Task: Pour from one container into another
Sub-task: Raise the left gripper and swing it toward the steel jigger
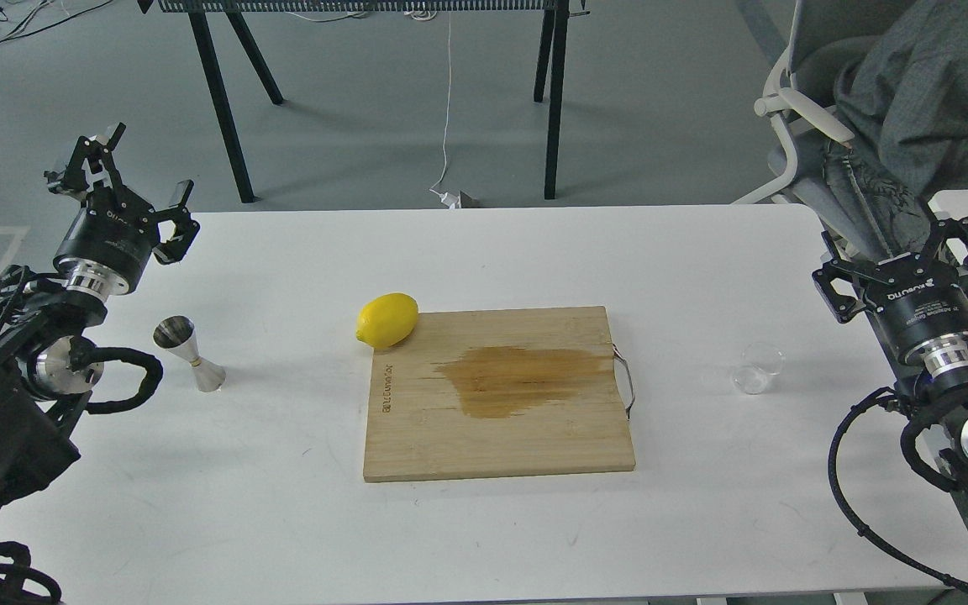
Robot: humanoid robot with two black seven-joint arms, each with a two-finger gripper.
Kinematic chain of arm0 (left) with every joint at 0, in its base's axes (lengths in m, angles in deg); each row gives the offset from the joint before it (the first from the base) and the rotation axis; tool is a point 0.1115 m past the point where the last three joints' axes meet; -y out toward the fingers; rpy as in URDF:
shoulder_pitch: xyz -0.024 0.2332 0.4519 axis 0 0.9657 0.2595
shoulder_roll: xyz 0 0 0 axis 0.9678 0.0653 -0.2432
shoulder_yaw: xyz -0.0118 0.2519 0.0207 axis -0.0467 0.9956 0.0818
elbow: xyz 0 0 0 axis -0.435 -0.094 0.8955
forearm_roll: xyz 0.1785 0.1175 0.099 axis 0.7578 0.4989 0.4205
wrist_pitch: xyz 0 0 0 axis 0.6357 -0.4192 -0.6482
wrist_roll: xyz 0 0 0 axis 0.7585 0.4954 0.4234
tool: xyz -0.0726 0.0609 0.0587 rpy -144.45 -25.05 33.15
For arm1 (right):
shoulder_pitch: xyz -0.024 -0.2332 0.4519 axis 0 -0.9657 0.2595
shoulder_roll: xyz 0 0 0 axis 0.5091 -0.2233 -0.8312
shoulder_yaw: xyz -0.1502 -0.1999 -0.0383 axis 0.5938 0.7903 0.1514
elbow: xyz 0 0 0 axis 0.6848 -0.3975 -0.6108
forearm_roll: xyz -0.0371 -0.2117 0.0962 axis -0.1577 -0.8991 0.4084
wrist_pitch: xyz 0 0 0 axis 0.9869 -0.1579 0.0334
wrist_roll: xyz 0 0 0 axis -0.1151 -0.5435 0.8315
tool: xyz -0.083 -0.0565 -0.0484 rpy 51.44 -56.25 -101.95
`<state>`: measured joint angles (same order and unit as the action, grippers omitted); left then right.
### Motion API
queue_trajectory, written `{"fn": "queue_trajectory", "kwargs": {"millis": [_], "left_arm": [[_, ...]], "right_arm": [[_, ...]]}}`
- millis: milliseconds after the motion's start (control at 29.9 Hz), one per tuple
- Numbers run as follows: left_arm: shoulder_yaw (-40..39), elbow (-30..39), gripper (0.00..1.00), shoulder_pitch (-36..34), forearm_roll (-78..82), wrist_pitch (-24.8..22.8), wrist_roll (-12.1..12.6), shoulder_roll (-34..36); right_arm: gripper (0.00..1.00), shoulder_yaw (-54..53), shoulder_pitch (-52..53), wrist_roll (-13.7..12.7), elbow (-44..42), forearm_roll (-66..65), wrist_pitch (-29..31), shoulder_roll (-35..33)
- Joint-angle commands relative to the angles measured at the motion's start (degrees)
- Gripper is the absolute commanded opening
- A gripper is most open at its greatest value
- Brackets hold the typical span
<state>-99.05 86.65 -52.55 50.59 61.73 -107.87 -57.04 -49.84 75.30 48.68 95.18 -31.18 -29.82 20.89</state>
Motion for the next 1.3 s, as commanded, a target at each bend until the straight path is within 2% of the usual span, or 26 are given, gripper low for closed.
{"fn": "queue_trajectory", "kwargs": {"millis": [0,535,736,937,1070,1171,1271], "left_arm": [[-0.1,0.1,1.00,-0.5,-0.1,0.0,0.0,0.0],[-0.5,0.0,1.00,-0.8,-5.9,0.0,0.0,2.2],[0.3,0.3,1.00,-0.8,-4.6,0.0,0.0,8.1],[0.2,0.6,1.00,-1.2,4.0,0.0,0.0,15.5],[0.2,0.9,1.00,-3.3,9.8,0.0,0.0,17.8],[0.3,3.4,1.00,-3.8,16.1,0.0,0.0,19.3],[0.3,12.1,1.00,-3.4,28.6,0.0,0.0,21.2]], "right_arm": [[0.99,0.0,0.0,0.0,0.0,0.0,0.0,0.0],[0.99,-0.2,0.0,0.0,0.1,0.2,0.0,0.7],[0.99,-0.2,-0.1,0.0,0.0,0.2,0.0,0.8],[0.99,-0.3,0.0,0.1,0.0,0.2,0.0,0.8],[0.99,-0.2,0.4,0.1,0.0,0.2,0.0,0.8],[0.99,-0.2,0.4,0.1,0.0,0.2,0.0,0.8],[0.99,-0.2,0.8,0.1,0.0,0.2,0.0,0.8]]}}
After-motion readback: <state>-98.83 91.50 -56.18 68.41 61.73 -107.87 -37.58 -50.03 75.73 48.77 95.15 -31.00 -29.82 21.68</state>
